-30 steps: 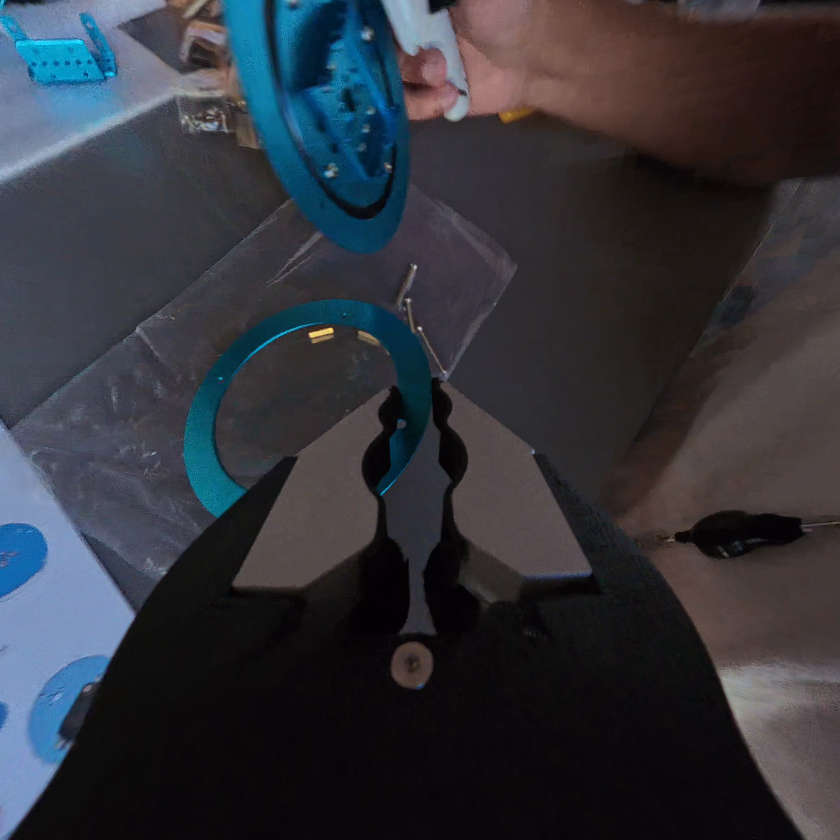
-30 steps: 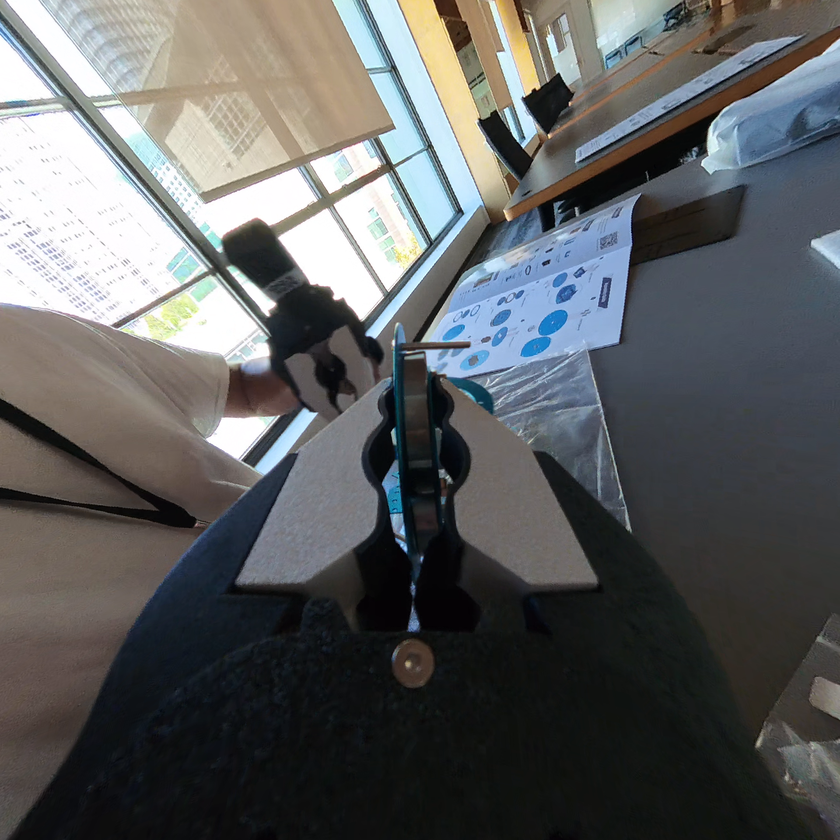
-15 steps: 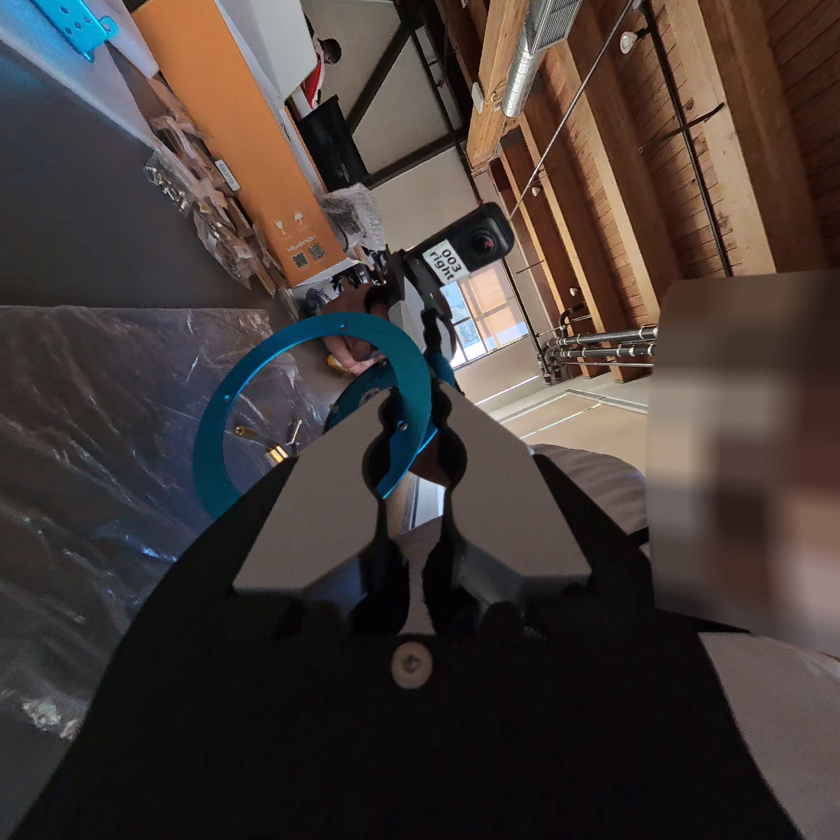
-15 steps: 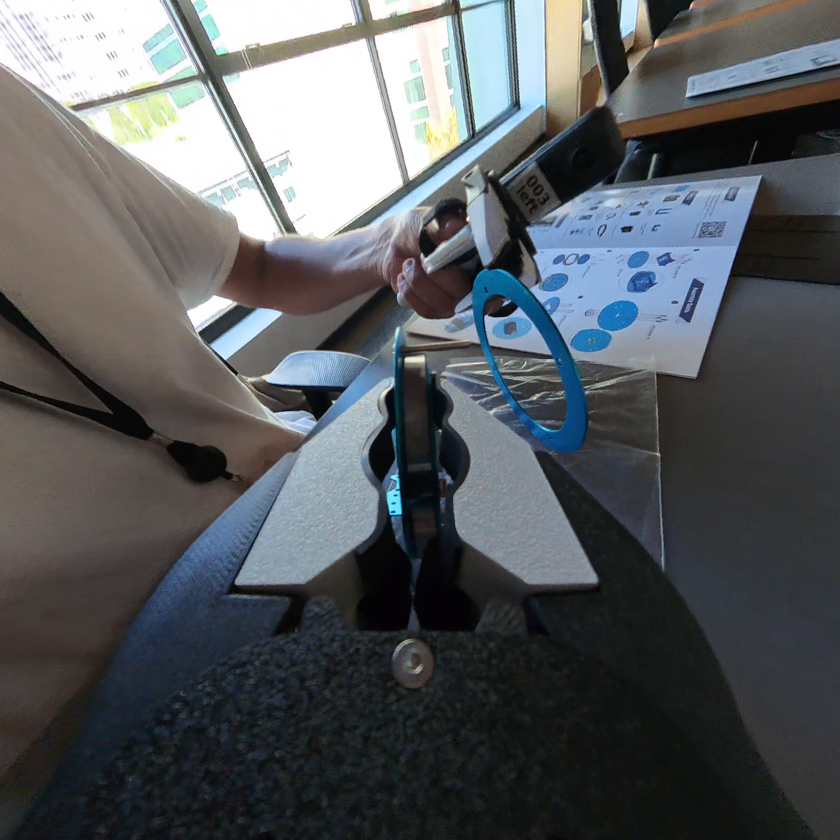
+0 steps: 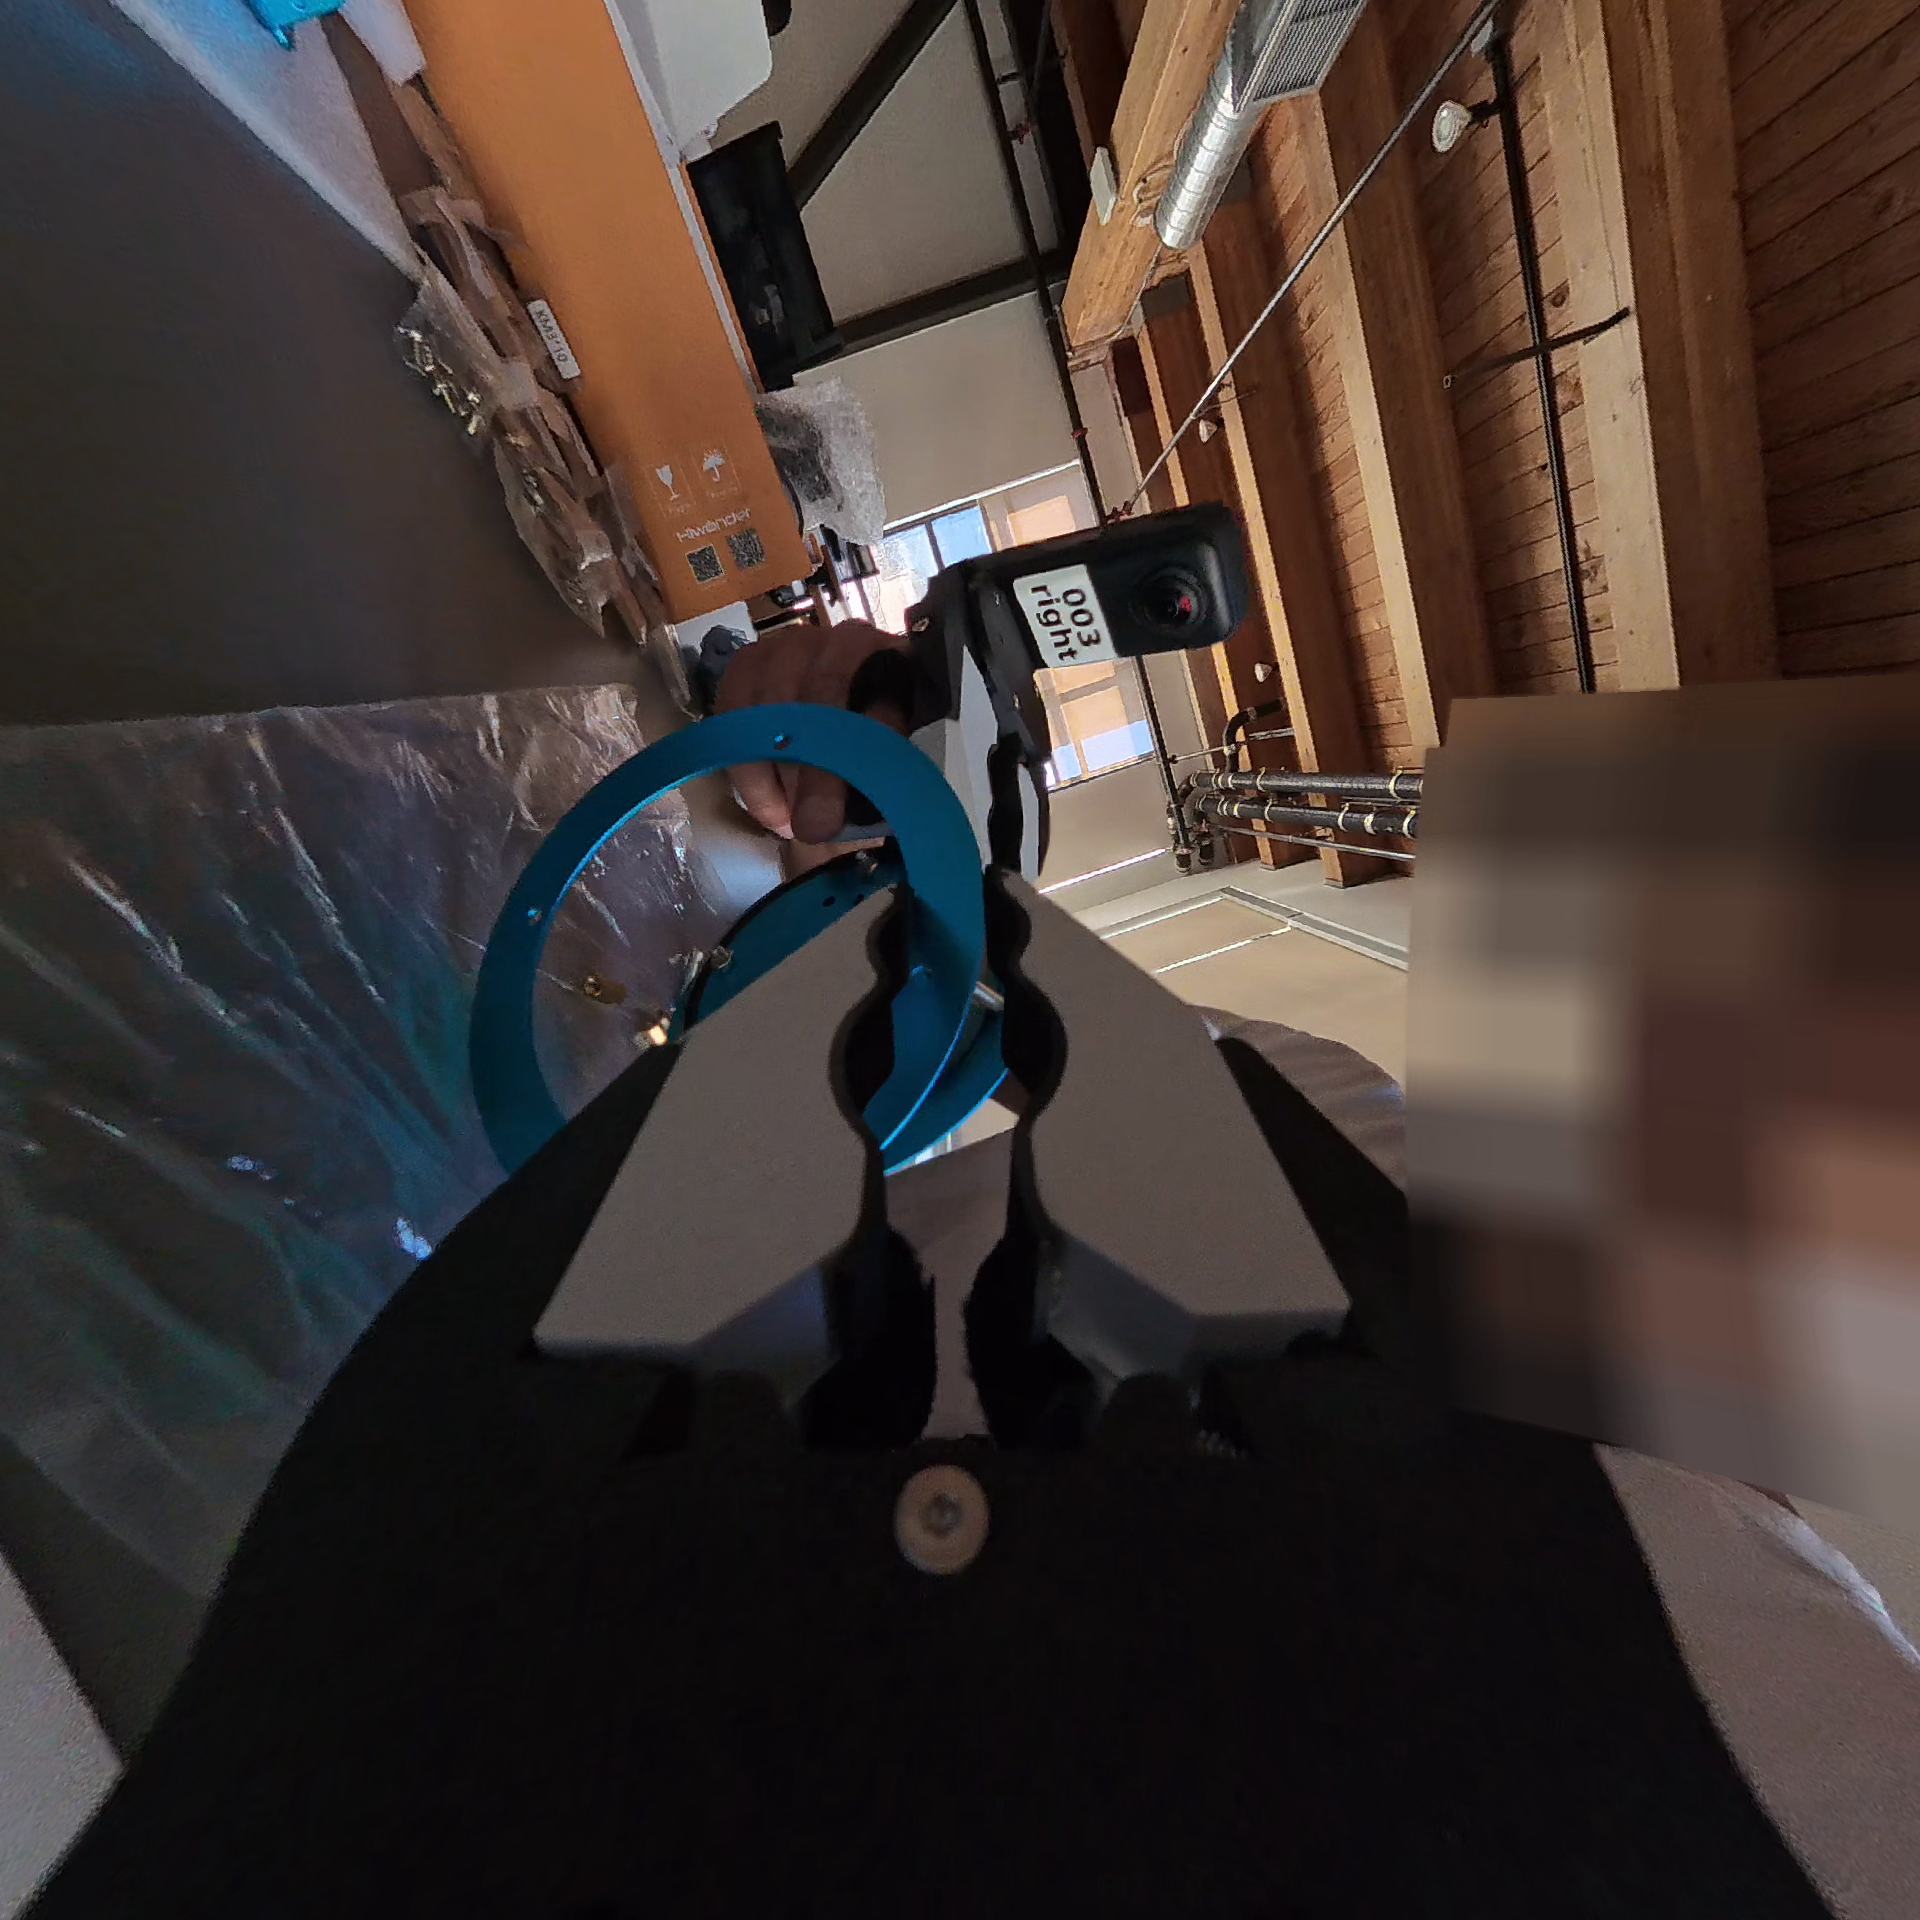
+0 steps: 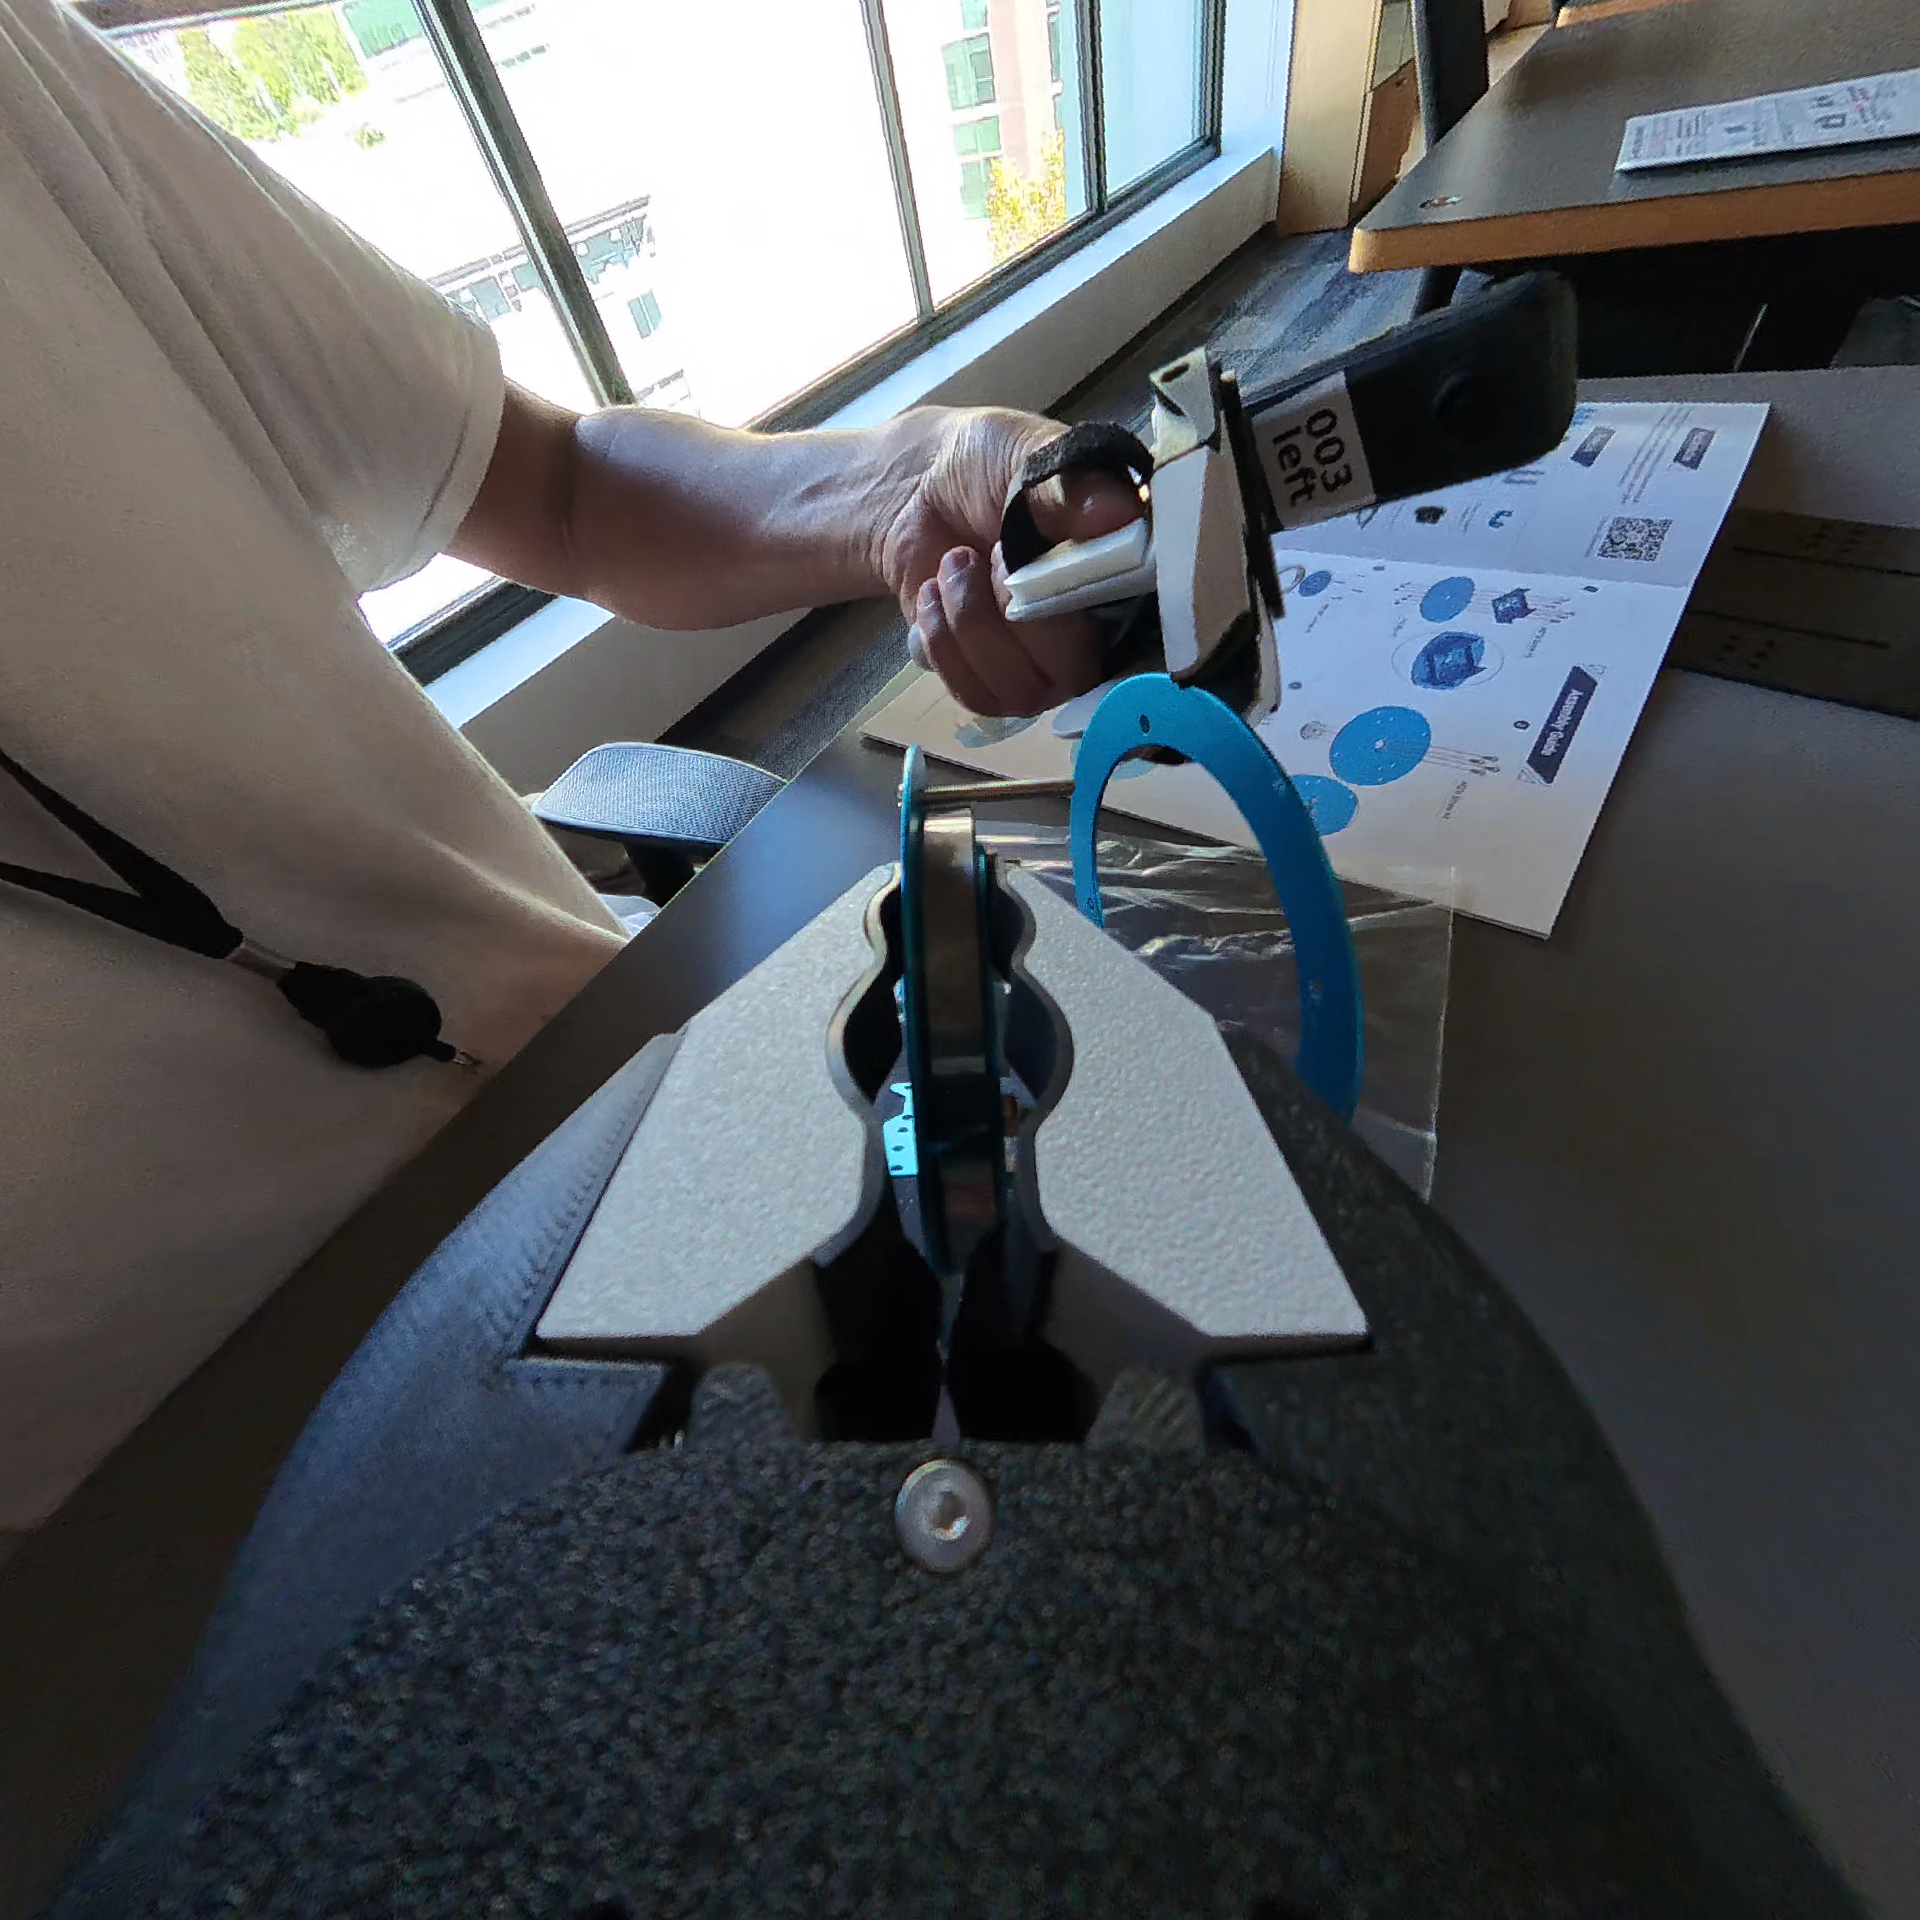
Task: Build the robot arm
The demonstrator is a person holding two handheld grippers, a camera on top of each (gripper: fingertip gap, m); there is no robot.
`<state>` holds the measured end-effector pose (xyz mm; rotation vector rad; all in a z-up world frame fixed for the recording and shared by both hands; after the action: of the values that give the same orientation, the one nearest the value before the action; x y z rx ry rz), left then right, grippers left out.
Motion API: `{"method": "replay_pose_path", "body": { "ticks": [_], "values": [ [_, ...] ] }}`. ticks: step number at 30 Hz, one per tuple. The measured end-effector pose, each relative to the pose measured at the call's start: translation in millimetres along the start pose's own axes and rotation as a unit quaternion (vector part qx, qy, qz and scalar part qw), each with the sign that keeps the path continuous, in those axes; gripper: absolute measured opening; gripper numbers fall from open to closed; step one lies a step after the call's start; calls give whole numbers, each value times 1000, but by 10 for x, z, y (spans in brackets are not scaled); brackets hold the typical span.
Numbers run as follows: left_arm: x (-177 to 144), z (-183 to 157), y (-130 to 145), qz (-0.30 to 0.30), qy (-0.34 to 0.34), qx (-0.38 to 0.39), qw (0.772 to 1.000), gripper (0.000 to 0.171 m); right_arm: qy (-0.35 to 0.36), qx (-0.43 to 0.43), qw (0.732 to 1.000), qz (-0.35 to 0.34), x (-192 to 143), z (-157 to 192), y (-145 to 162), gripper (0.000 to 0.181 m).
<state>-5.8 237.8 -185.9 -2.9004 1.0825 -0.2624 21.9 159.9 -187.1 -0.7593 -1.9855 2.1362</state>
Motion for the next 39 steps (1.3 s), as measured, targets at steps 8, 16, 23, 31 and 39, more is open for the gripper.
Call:
{"method": "replay_pose_path", "body": {
  "ticks": [8, 16, 23, 31, 39],
  "values": [
    [54, -17, 159, 95, -74, 146, 982, 1, 22, 38, 999, -24, -419, 84, 51, 12],
    [-5, 131, 331, 127, -200, 323, 916, 0, 44, 65, 996, -34, -637, 30, 130, 12],
    [-160, 196, 395, 134, -251, 366, 886, 0, 51, 76, 994, -61, -768, -36, 82, 12],
    [-518, 516, 550, 130, -333, 378, 854, 0, 57, 76, 994, -53, -732, -51, 106, 12],
    [-520, 600, 1038, 179, -354, 506, 766, 12, 59, 74, 994, -46, -646, -24, 93, 12]
  ]
}}
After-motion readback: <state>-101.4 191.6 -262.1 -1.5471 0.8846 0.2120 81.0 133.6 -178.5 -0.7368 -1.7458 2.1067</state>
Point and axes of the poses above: each gripper's, where its closed fingertips meet, x out along the fingers, y out of its underside, z = x × y across the jaws, the point moved 2 cm from there along -x, back along the fingers, and after that the axes turned 11 degrees about -x, right-handed, at the moved point
